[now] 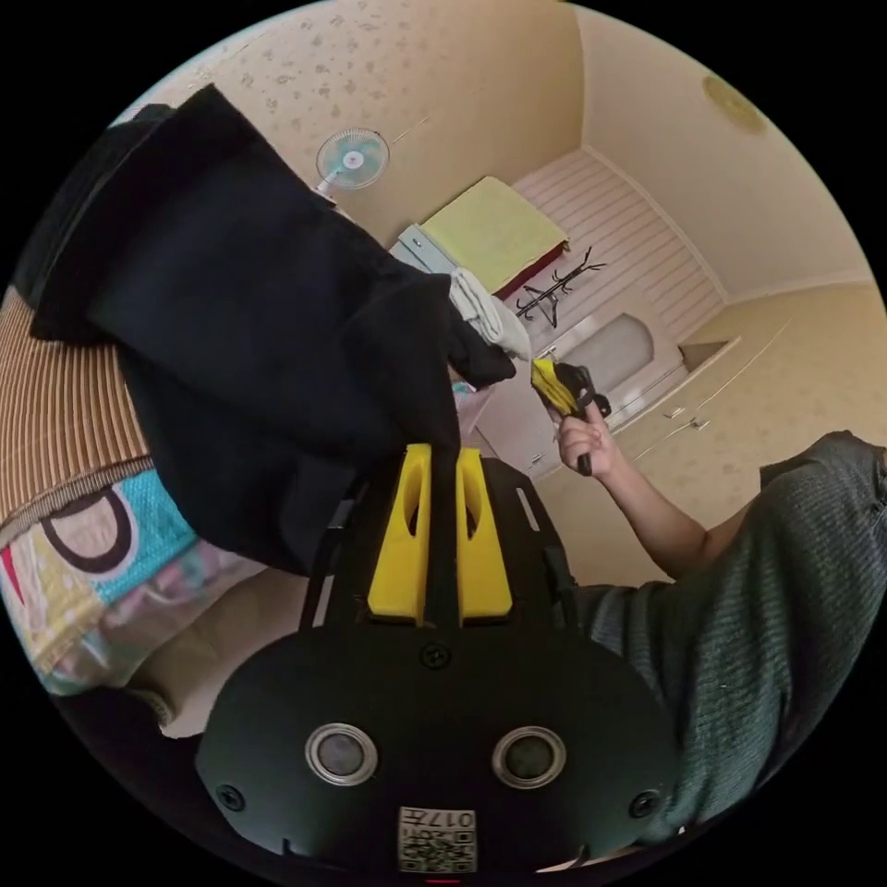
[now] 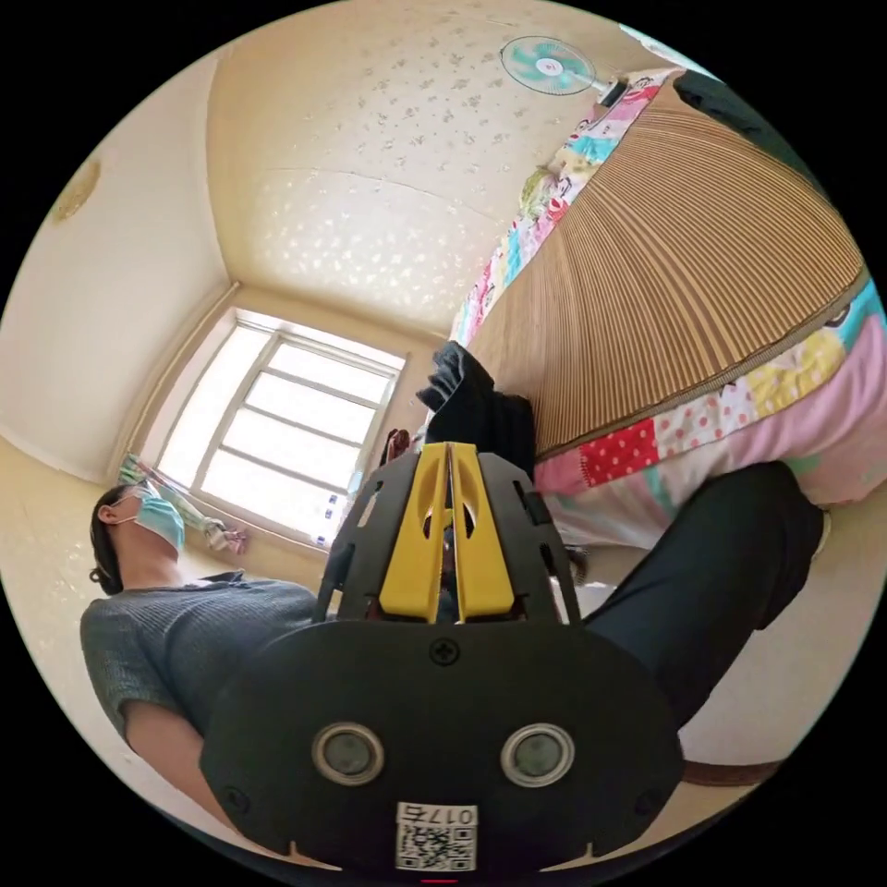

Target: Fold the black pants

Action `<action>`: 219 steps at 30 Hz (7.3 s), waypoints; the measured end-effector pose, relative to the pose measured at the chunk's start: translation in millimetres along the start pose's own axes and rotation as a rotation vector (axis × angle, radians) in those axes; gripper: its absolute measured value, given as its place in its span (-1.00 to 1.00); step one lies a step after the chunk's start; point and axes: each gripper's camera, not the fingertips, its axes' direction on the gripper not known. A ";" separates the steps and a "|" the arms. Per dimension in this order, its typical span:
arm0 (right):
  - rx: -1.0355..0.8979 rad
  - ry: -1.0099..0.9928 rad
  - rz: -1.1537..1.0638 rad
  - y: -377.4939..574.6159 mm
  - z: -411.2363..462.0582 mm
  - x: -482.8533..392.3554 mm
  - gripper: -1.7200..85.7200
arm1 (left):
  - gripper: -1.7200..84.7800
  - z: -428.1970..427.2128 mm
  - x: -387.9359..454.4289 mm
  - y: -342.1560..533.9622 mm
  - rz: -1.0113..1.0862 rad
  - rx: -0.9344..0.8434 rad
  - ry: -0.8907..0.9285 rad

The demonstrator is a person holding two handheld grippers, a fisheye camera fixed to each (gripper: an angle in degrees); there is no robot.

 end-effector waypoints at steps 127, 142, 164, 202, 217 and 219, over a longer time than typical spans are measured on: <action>1.080 0.222 -0.852 80.3 -84.3 -337.5 -0.84 | -0.95 -341.7 237.8 156.9 0.733 1.727 -0.489; 1.129 0.308 -0.831 -179.3 -10.0 -365.5 -0.84 | -0.91 -372.3 99.6 -185.9 0.508 1.199 -0.564; -0.319 0.355 -0.163 -112.6 223.0 38.6 -0.69 | -0.67 -158.2 -192.0 11.4 -0.380 0.181 -0.798; -0.395 1.064 -0.456 -138.6 167.0 7.0 -0.75 | -0.97 -202.5 -28.2 55.9 -0.617 0.079 -0.729; -0.465 0.691 -0.403 33.3 136.7 -67.7 -0.86 | -0.96 -205.0 -0.4 36.8 -0.578 0.023 -0.723; -0.415 0.735 -0.338 21.8 108.8 -60.5 -0.85 | -0.95 -201.0 4.8 20.8 -0.523 0.023 -0.741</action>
